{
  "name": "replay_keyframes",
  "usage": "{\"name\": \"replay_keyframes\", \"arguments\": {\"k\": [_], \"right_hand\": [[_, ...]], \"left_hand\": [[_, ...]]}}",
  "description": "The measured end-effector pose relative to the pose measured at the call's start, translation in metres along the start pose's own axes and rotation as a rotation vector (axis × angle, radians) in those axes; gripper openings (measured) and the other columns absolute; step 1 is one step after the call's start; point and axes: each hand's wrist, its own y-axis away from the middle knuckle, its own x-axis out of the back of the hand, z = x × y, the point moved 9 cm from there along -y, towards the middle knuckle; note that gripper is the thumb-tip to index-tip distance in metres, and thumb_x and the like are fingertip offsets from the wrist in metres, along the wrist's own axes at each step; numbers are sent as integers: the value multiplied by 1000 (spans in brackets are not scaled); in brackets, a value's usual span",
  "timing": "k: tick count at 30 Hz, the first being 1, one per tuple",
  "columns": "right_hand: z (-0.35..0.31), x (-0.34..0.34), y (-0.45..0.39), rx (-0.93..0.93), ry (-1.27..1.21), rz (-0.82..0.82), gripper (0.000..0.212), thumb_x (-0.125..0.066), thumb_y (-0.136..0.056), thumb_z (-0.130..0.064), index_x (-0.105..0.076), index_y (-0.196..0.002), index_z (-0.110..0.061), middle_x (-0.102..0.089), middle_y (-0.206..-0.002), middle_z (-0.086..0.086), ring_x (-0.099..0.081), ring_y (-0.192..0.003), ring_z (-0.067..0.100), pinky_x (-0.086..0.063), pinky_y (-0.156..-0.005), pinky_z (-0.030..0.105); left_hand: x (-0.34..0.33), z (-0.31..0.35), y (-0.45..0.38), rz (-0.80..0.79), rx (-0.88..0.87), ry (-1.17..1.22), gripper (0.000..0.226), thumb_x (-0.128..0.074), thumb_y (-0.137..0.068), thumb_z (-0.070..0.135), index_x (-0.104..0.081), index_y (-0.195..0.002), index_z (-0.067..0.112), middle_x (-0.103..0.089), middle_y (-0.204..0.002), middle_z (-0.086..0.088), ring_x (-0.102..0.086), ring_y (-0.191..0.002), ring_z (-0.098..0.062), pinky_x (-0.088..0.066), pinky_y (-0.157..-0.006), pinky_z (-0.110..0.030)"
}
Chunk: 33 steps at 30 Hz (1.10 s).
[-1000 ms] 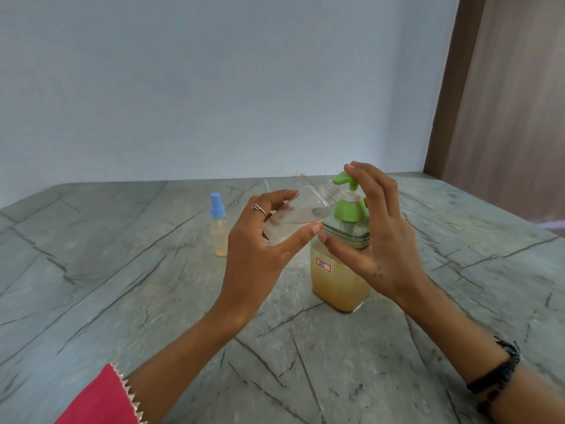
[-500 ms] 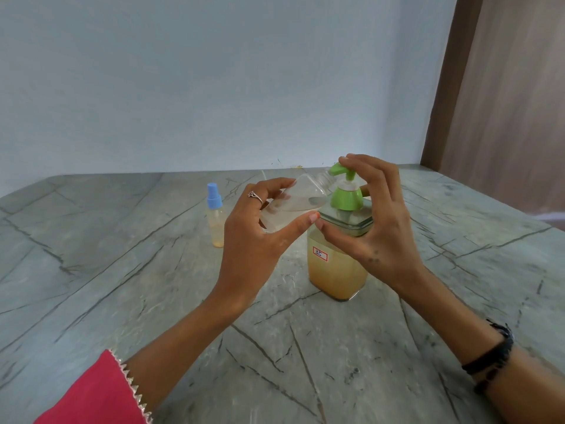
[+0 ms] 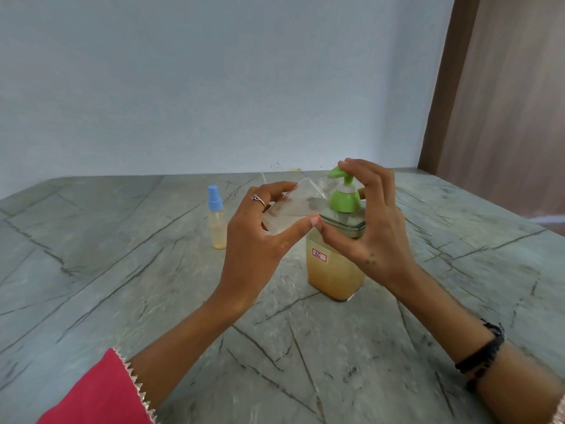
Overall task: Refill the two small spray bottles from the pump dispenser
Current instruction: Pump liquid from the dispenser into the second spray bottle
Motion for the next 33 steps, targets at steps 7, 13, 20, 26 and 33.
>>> {"name": "replay_keyframes", "arguments": {"k": [7,13,20,26,33], "right_hand": [[-1,-2,-2,11,-32,-45,75,-68,-75,-52,-30,-137,-30,-22,-151,-20,-41,-122,-12,-51,-71,14],[-1,-3,-3,5,-11,-60,81,-69,-71,-55,-27,-136,-32,-28,-145,-17,-43,-116,-8,-45,-72,5],[4,-2,-3,-21,3,-47,81,-72,-73,-47,-32,-140,-25,-34,-139,-11,-43,-107,-14,-55,-65,26],[0,-1,-5,-11,-23,-17,69,-73,-73,-44,-40,-129,-20,-36,-124,-12,-46,-100,-12,-50,-65,17],[2,-1,-5,-43,-20,-3,66,-74,-73,-43,-43,-124,-17,-36,-118,-13,-47,-91,-13,-46,-59,14]], "left_hand": [[0,0,-1,3,-1,-15,41,-72,-67,44,-52,-103,42,-58,-104,15,-55,-99,5,-46,-78,-8],[0,0,-1,4,-3,-24,41,-72,-67,46,-51,-103,43,-57,-103,18,-55,-99,6,-46,-78,-7],[1,1,0,7,10,-7,43,-70,-66,44,-55,-105,35,-59,-105,12,-56,-99,2,-45,-79,-8],[1,1,0,4,13,-4,42,-75,-67,43,-54,-103,38,-59,-104,13,-56,-97,6,-44,-78,-7],[0,-1,1,3,16,-6,43,-75,-68,41,-56,-106,31,-60,-104,10,-55,-97,6,-45,-78,-7]]}}
